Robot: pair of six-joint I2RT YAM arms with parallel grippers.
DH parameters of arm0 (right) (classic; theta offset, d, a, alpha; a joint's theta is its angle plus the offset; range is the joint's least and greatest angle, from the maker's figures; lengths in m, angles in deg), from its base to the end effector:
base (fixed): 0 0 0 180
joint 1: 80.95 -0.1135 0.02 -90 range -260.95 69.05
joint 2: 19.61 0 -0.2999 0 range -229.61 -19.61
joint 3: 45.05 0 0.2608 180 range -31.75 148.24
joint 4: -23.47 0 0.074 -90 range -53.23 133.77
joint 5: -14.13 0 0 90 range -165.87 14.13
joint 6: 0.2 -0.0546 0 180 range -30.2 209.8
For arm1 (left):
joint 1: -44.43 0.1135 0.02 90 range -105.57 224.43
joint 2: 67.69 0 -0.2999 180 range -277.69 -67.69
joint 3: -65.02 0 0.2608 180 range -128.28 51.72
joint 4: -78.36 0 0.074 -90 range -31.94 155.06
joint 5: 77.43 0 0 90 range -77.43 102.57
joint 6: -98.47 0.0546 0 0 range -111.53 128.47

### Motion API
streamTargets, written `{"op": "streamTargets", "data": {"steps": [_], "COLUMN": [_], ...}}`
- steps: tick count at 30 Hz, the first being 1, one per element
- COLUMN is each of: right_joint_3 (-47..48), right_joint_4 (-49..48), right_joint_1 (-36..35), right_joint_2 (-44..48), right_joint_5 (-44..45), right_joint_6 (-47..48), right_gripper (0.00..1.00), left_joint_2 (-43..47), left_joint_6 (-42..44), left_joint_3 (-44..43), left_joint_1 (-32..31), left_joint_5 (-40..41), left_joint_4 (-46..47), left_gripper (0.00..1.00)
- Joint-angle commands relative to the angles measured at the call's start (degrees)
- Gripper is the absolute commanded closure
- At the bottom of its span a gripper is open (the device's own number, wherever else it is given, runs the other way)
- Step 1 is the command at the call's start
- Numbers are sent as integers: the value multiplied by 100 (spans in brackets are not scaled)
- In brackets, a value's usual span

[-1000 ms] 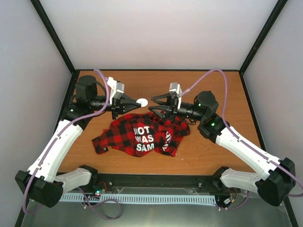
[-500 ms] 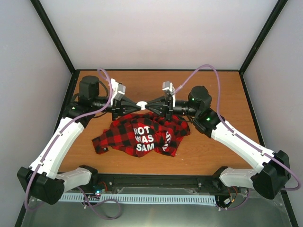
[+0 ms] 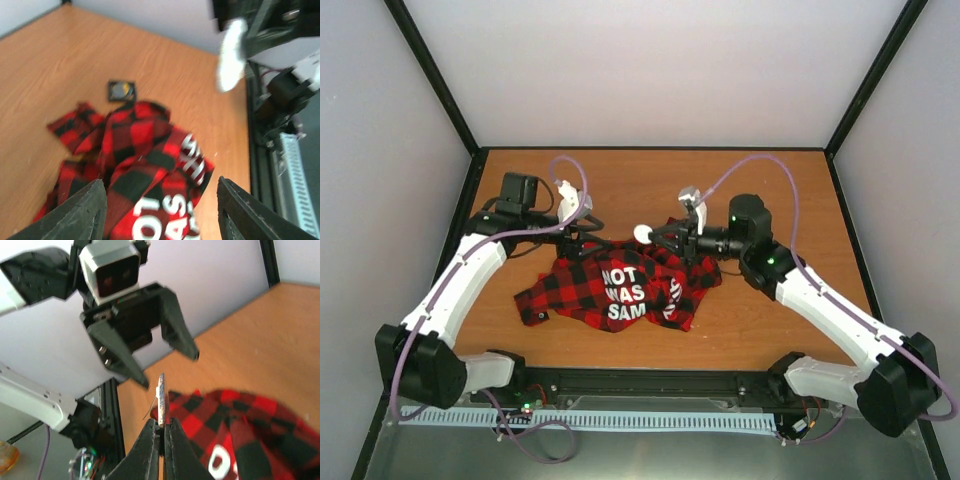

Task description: Remove the brooch from the garment

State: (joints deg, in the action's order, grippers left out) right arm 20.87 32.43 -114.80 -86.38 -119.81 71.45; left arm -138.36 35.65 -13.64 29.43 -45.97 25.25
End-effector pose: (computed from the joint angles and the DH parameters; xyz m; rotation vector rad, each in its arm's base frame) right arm 0.2066 0.1842 0.3659 -0.8419 1.6879 1.3086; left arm 0.2307 -0.1100 0.3601 1.1860 1.7503 -1.0577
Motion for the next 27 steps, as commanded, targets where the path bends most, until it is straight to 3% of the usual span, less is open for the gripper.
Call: {"op": "streamTargets", "data": {"steps": [1, 8, 11, 19, 27], "right_joint_3": [-597, -1643, -1711, -905, -259], "right_joint_4": [901, 2093, 2311, 3017, 2985], "right_joint_1": [136, 1156, 1440, 1427, 1031], "right_joint_2": [486, 997, 1029, -73, -1294], "right_joint_5": [372, 1878, 3030, 5780, 7429], "right_joint_6": [-154, -638, -685, 256, 1325], "right_gripper": [97, 97, 97, 97, 97], "left_joint_2": [-333, -772, -971, -1302, -1482], "left_joint_6": [928, 921, 830, 726, 916], "left_joint_3": [334, 533, 408, 400, 953], "left_joint_1": [266, 517, 667, 736, 803], "left_joint_5": [796, 1489, 1529, 1688, 2202], "left_joint_4": [-558, -150, 35, 139, 407], "left_gripper": [39, 34, 34, 36, 37]}}
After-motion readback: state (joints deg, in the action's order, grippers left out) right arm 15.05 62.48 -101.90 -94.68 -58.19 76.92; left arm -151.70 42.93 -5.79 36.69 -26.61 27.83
